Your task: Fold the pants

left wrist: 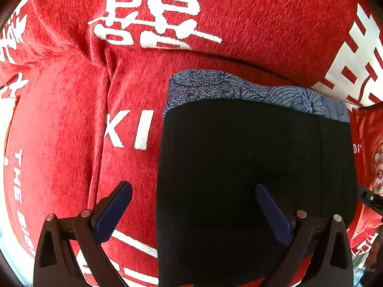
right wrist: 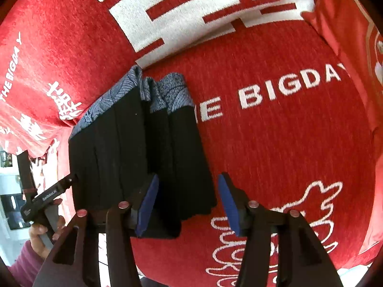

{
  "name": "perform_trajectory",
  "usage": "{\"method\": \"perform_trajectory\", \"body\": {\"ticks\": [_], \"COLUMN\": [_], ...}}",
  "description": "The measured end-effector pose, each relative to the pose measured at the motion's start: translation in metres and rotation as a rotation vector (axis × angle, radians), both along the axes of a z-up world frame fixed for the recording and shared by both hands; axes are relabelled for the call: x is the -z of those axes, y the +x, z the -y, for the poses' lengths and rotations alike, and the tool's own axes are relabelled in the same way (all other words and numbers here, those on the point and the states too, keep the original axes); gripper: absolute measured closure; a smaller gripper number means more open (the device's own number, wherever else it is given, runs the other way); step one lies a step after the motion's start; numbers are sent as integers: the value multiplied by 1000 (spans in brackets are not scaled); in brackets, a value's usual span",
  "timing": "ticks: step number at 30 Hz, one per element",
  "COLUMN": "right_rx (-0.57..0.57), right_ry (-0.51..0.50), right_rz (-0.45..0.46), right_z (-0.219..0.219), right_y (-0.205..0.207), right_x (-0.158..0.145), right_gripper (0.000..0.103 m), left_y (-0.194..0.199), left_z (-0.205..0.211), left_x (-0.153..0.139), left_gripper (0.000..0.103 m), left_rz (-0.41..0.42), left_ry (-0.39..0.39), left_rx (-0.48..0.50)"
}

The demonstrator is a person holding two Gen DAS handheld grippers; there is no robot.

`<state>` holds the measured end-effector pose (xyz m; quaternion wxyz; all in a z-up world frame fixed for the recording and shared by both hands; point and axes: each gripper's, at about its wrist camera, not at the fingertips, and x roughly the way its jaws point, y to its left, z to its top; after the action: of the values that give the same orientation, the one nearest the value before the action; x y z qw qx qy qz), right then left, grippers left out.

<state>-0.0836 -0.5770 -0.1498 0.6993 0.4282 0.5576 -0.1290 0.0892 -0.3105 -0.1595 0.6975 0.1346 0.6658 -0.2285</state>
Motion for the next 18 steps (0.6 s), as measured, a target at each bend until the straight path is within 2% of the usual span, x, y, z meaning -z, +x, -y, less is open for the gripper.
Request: {"method": "perform_trajectory", "body": {"ticks": [7,12,14,18], "right_rx": [8,23,34,-9], "right_ry": [45,108,135,184], "right_rz": [71,94,101,127], "right_z": [4,13,19,27], "right_y": [-6,-9,-11,-7], "right_x": [-1,8,12,18], "right_gripper": [43,25,24,24], "left_y": [6,12,16,18], "left_z": [-5,-12,-15,-16], "left_x": [12,23,26,20], "left_gripper": [0,0,0,0], "left_rz": [-53,-127,-153,-118], "left_ry": [-27,-65,-82,-115], "left_rx": [-16,-38,-47,17]}}
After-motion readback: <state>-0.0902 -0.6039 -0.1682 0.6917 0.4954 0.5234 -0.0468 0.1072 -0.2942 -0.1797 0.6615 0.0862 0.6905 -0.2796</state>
